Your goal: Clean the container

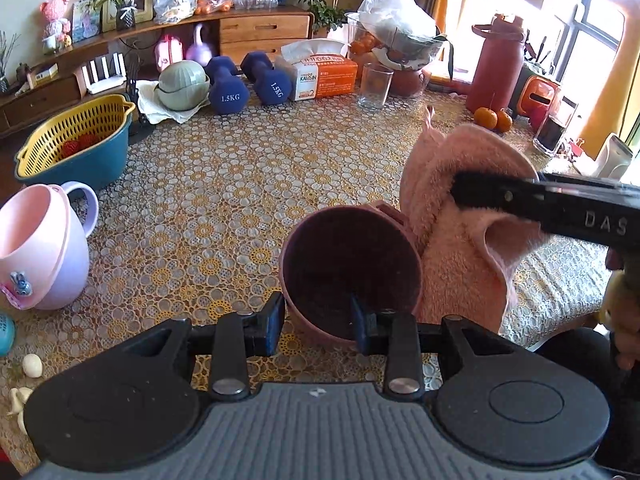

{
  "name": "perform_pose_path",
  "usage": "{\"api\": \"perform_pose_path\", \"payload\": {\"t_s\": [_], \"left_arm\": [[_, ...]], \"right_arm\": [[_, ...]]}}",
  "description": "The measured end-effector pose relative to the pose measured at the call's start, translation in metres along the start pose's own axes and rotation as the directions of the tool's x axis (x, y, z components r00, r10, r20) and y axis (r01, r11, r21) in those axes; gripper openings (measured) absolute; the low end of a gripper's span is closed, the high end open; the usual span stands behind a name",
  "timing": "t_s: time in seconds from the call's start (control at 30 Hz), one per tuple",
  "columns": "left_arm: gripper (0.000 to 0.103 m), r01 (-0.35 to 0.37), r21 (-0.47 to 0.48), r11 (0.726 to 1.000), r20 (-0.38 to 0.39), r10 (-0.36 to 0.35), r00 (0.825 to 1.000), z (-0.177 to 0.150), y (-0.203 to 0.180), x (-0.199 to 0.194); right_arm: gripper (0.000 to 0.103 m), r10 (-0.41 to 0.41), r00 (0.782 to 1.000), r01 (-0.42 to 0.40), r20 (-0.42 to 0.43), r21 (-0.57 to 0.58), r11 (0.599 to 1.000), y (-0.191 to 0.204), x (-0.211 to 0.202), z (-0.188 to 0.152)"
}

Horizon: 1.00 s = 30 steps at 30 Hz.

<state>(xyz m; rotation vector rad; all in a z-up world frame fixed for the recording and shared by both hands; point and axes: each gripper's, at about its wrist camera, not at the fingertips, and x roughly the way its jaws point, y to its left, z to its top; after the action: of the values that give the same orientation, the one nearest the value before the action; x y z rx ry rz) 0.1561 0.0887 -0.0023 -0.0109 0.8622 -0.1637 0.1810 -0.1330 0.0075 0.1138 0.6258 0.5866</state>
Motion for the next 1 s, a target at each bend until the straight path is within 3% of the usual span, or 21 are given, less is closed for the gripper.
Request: {"api": "perform_pose_path", "payload": {"t_s": [0.33, 0.4, 0.47, 0.53, 0.6, 0.73, 0.9, 1.0], "left_arm": [[0.035, -0.101, 0.1, 0.99, 0.065, 0.095, 0.993, 0.011, 0.0, -0.004], [0.042, -0.098, 0.118, 0.988, 0.083, 0.088, 0.993, 0.013, 0.0, -0.005], [0.071, -0.08, 0.14, 0.987, 0.106, 0.065, 0.992, 0.013, -0.001, -0.008], [0.079, -0.07, 0.164, 0.984, 0.138, 0.048, 0.989, 0.013, -0.003, -0.012], [0.08, -0.049, 0.204, 0.978, 0.14, 0.021, 0.99, 0.016, -0.005, -0.011], [0.095, -0.022, 0.263, 0.964, 0.12, -0.01, 0.993, 0.025, -0.01, 0.001], [0.095, 0.081, 0.254, 0.964, 0.063, -0.1, 0.993, 0.035, -0.008, 0.011], [0.095, 0.064, 0.268, 0.961, 0.044, -0.078, 0.996, 0.035, -0.011, 0.018]], "right_arm": [[0.033, -0.017, 1.0, 0.018, 0.026, -0.068, 0.998, 0.006, -0.018, -0.008], [0.033, -0.007, 1.0, 0.009, 0.022, -0.074, 0.997, 0.007, -0.024, -0.014], [0.033, -0.011, 1.0, 0.012, 0.014, -0.079, 0.997, 0.007, -0.028, -0.019], [0.033, 0.003, 1.0, -0.003, -0.001, -0.068, 0.998, 0.005, -0.028, -0.022], [0.033, 0.009, 1.0, -0.01, -0.013, -0.058, 0.998, 0.004, -0.027, -0.025], [0.033, 0.029, 0.999, -0.03, -0.029, -0.039, 0.999, 0.003, -0.024, -0.029], [0.033, 0.025, 0.999, -0.027, -0.034, -0.045, 0.999, 0.005, -0.024, -0.032], [0.033, 0.033, 0.999, -0.034, -0.041, -0.033, 0.999, 0.004, -0.022, -0.033]]}}
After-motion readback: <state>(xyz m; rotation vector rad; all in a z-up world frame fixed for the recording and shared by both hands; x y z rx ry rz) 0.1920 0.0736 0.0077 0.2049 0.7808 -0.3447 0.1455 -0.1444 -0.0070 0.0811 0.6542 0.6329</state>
